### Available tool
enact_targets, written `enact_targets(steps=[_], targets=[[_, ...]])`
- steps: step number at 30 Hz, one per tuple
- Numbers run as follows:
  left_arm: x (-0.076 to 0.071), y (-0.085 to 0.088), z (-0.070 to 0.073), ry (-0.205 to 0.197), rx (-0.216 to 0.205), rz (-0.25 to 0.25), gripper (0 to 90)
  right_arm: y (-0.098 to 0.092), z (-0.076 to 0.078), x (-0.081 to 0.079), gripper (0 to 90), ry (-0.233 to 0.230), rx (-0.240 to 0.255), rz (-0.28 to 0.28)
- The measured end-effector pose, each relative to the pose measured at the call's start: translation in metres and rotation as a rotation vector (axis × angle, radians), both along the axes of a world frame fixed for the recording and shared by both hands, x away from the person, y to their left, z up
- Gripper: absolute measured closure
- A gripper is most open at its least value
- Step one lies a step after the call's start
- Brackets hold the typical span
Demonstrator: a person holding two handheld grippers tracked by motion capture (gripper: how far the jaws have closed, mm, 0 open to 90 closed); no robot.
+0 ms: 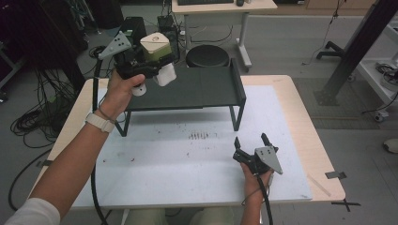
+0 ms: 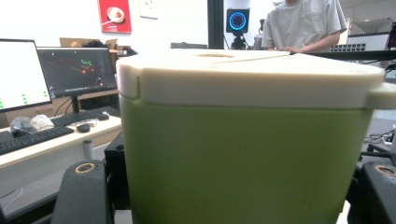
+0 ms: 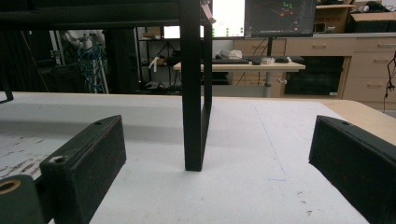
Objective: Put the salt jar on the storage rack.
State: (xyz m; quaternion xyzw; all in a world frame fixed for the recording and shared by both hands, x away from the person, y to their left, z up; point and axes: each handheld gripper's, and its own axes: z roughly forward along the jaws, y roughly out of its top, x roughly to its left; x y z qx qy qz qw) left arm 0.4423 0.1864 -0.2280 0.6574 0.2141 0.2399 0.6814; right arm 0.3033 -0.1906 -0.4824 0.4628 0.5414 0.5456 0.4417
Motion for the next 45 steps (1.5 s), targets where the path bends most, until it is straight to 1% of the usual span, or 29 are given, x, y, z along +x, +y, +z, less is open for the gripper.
enact_targets(steps=[1, 4, 10, 12, 16, 22, 26, 30, 35, 39, 42, 44, 45], targets=[[0.002, -0.001, 0.0, 0.003, -0.004, 0.0, 29.3, 0.0, 0.0, 0.0, 3.9, 0.0, 0.0, 0.0], [0.006, -0.004, -0.002, 0.004, 0.008, 0.005, 29.3, 0.0, 0.0, 0.0, 4.0, 0.0, 0.0, -0.001], [0.018, -0.011, -0.008, 0.006, 0.014, 0.006, 29.3, 0.0, 0.0, 0.0, 4.0, 0.001, 0.002, -0.002], [0.022, -0.014, -0.013, 0.005, 0.021, 0.005, 29.3, 0.0, 0.0, 0.0, 4.0, 0.0, 0.002, -0.002], [0.032, -0.02, -0.026, 0.024, 0.045, 0.011, 29.3, 0.0, 0.0, 0.0, 4.0, 0.0, 0.002, -0.002], [0.041, -0.026, -0.041, 0.044, 0.041, 0.034, 29.3, 0.0, 0.0, 0.0, 4.0, -0.001, 0.003, -0.002], [0.047, -0.028, -0.048, 0.056, 0.05, 0.044, 29.3, 0.0, 0.0, 0.0, 4.0, -0.001, 0.003, -0.001], [0.051, -0.03, -0.054, 0.055, 0.064, 0.053, 29.3, 0.0, 0.0, 0.0, 4.0, -0.001, 0.003, 0.0], [0.054, -0.032, -0.065, 0.072, 0.063, 0.054, 29.3, 0.0, 0.0, 0.0, 4.0, 0.0, -0.001, -0.002], [0.055, -0.032, -0.071, 0.079, 0.071, 0.058, 29.3, 0.0, 0.0, 0.0, 4.0, -0.002, -0.003, -0.001], [0.056, -0.033, -0.077, 0.088, 0.081, 0.064, 29.3, 0.0, 0.0, 0.0, 4.0, -0.001, -0.001, -0.001], [0.056, -0.034, -0.08, 0.09, 0.097, 0.068, 29.3, 0.0, 0.0, 0.0, 4.0, -0.002, -0.002, -0.001], [0.057, -0.033, -0.082, 0.095, 0.076, 0.067, 29.3, 0.0, 0.0, 0.0, 4.0, -0.002, -0.002, -0.001]])
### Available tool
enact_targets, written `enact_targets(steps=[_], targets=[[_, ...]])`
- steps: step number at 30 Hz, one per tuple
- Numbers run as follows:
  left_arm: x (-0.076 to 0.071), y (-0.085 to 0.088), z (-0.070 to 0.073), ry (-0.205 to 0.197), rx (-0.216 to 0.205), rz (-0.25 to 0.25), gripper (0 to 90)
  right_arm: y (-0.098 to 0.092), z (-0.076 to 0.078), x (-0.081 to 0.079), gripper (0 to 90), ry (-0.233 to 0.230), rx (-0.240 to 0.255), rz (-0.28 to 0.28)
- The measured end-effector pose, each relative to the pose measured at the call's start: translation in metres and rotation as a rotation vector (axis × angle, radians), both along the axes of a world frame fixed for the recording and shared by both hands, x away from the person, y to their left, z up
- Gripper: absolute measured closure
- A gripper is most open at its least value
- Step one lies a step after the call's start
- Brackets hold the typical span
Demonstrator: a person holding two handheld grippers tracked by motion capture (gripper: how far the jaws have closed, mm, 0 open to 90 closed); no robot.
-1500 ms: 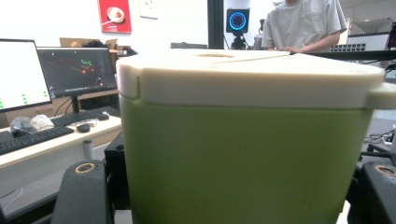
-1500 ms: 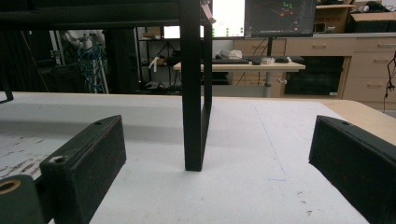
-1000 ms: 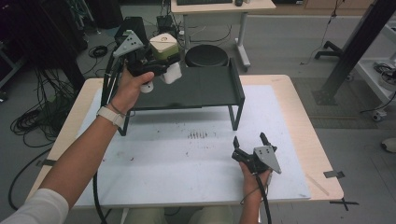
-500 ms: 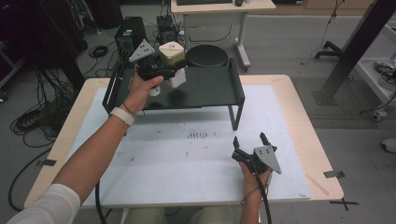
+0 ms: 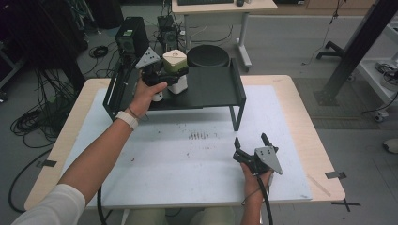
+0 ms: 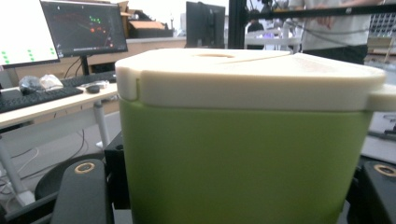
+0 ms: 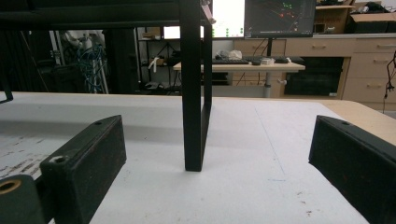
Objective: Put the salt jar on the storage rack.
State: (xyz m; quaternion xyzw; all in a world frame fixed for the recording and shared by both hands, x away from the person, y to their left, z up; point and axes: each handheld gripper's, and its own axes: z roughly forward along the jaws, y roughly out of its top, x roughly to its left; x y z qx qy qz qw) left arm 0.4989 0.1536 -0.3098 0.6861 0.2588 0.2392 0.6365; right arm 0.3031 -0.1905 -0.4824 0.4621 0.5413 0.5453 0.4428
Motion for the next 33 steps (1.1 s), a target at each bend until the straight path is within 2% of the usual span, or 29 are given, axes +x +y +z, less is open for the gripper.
enact_targets(steps=[2, 7, 33], targets=[[0.0006, 0.0009, -0.0019, 0.01, -0.024, 0.002, 29.3, 0.0, 0.0, 0.0, 4.0, 0.0, 0.0, 0.0], [0.0007, 0.0016, -0.0025, 0.009, -0.028, -0.002, 29.2, 0.0, 0.0, 0.0, 4.0, 0.0, -0.001, -0.001], [0.0008, 0.0013, -0.0023, 0.012, -0.025, -0.002, 29.2, 0.0001, 0.0, 0.0001, 4.0, 0.001, -0.001, 0.0]])
